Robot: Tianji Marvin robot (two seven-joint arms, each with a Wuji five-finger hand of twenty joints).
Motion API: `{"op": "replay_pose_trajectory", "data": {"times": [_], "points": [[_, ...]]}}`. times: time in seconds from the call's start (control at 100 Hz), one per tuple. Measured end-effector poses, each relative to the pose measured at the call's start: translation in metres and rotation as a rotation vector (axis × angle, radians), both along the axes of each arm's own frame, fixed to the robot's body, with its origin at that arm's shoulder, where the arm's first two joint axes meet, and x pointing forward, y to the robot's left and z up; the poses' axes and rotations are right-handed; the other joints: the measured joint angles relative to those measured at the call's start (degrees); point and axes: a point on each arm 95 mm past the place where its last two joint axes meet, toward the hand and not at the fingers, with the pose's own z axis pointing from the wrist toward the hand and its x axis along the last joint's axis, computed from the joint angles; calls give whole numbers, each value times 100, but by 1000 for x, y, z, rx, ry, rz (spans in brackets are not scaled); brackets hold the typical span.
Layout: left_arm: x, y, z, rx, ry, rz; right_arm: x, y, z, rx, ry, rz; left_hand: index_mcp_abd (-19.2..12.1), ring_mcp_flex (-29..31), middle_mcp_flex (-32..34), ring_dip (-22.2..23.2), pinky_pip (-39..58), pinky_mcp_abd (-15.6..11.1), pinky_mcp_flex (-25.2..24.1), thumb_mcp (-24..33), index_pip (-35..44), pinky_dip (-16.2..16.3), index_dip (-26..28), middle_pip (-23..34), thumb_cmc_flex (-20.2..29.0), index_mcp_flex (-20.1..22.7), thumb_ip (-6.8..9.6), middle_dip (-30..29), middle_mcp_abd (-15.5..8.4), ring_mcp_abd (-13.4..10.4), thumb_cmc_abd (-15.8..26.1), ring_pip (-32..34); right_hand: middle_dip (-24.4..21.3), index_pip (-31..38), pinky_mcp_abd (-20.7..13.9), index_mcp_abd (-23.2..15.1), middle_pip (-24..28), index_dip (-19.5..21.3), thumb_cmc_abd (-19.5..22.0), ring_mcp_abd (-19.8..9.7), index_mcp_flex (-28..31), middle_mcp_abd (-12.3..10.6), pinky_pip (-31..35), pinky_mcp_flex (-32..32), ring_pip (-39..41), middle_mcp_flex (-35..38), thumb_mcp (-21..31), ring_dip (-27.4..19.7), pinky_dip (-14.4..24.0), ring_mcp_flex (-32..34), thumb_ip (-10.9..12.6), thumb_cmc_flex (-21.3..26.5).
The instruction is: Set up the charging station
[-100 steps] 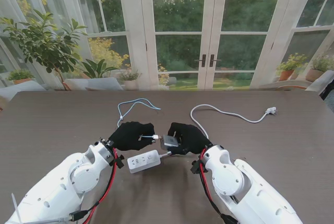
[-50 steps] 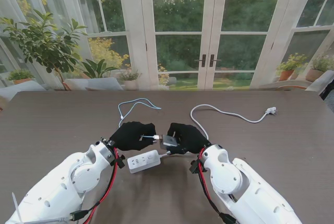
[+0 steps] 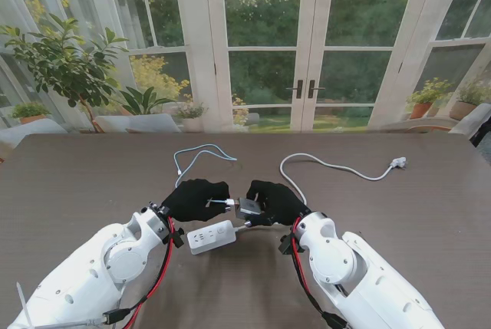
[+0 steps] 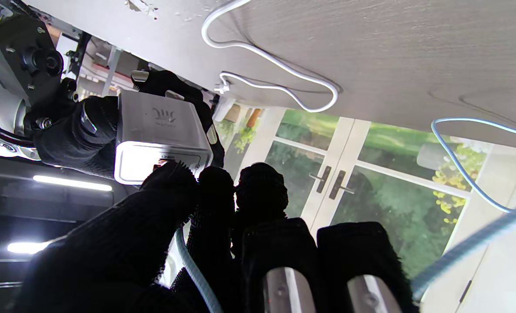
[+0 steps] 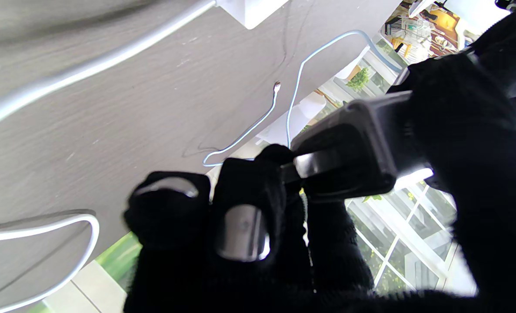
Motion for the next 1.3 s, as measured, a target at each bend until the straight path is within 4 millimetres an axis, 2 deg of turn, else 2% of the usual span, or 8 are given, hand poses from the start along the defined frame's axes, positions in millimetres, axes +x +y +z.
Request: {"op": "replay_pose_trajectory", "data": {"times": [1.3], "points": [[3, -2, 0, 4, 11, -26, -2, 2, 4, 6, -5, -20, -5, 0, 1, 0, 0, 0, 1, 0, -11, -3, -1, 0, 0, 0, 0, 0, -1, 0, 0, 0, 1, 0, 15, 37, 0, 0, 54, 14, -28, 19, 1, 0, 0, 0, 0, 0, 8, 0, 0, 0]]}}
